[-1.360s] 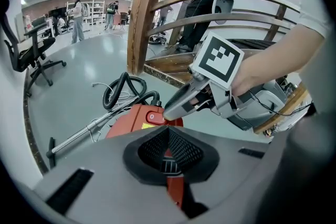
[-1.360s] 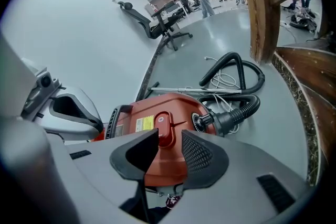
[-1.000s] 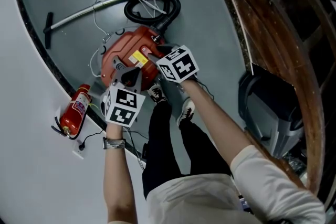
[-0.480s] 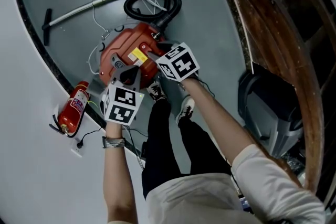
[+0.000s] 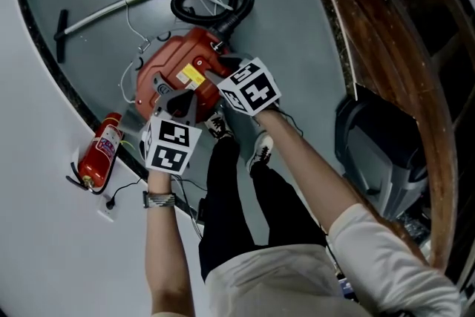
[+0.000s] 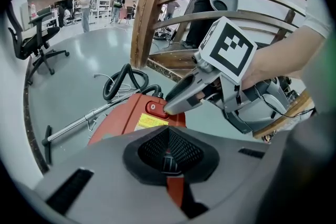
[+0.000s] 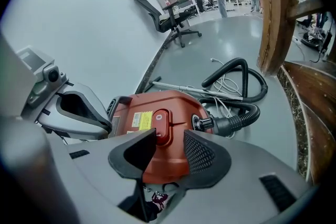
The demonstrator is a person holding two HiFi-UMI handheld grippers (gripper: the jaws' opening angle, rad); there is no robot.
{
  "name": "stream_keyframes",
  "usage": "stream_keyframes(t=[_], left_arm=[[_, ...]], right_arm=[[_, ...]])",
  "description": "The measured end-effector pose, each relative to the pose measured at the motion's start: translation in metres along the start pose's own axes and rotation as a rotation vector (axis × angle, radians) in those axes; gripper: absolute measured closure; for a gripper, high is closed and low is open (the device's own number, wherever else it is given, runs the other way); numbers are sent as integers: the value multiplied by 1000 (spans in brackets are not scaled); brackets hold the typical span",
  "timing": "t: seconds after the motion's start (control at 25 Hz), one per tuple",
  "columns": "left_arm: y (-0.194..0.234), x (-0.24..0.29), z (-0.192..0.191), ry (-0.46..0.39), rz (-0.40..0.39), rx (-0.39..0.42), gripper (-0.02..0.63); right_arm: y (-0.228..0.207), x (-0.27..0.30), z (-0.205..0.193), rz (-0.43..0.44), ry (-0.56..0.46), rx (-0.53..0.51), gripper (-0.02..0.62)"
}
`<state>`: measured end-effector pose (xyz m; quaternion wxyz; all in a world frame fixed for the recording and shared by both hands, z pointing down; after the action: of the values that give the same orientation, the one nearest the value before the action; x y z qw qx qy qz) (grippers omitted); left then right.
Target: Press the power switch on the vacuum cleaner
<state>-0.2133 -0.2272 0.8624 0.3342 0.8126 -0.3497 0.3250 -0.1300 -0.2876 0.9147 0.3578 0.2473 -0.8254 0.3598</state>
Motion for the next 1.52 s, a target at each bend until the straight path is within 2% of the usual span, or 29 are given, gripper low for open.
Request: stream_keyframes(t=[0.44,0.64,1.12,1.36,1.52], left_arm=[[4,5,-5,-7,20,-33,605],[3,5,-4,-28,19,-51,605],[0,2,-8,-24,31,-39,604],[-14,-6,-3,-46,43,-19,604],[-23,-19,5,-70,71,-10,604]], right_arm=[[1,-1,-1,-3,-16,-24,431],[1,-1,-2,-38,-20,-115,431],[0,-1,-6,-42,-75,-110,430],[-3,-1,-7,-4,-128,-143,431],[-5,-1,-8,34,-108,-151,434]])
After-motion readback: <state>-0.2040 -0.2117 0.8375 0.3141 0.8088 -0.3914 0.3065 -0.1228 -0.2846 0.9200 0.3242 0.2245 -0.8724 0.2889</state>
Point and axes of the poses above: the fingertips, and each gripper's own axes: x forward along the fingers, y to its left, z out of its top, the point moved 4 cm from there along -x, backward along the fingers, and after that the axes turned 9 degrees about -y, right-handed, at the moved point
